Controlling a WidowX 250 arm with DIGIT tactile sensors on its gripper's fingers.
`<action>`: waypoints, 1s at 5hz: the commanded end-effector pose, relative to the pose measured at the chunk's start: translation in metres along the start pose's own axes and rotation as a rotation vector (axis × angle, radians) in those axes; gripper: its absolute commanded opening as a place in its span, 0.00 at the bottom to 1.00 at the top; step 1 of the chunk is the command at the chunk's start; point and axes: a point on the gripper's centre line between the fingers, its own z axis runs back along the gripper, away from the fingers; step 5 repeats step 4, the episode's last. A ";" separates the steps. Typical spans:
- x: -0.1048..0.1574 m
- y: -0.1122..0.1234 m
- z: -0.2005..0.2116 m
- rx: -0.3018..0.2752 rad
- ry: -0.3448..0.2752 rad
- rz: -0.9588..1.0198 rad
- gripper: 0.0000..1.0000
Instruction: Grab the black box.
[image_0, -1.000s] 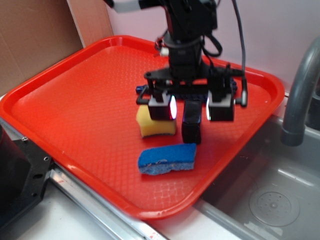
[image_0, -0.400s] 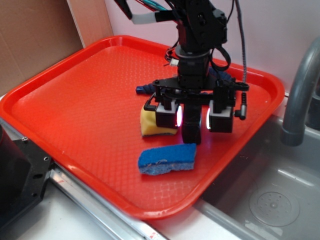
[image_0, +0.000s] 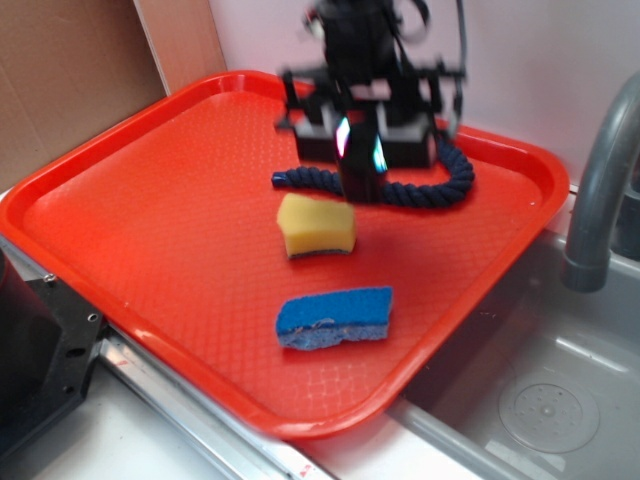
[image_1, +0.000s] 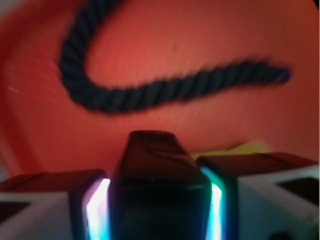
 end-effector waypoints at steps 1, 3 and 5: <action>0.011 0.052 0.087 -0.053 -0.097 -0.166 0.00; -0.003 0.117 0.103 0.054 -0.071 -0.130 0.00; 0.007 0.099 0.121 0.067 -0.128 -0.196 0.00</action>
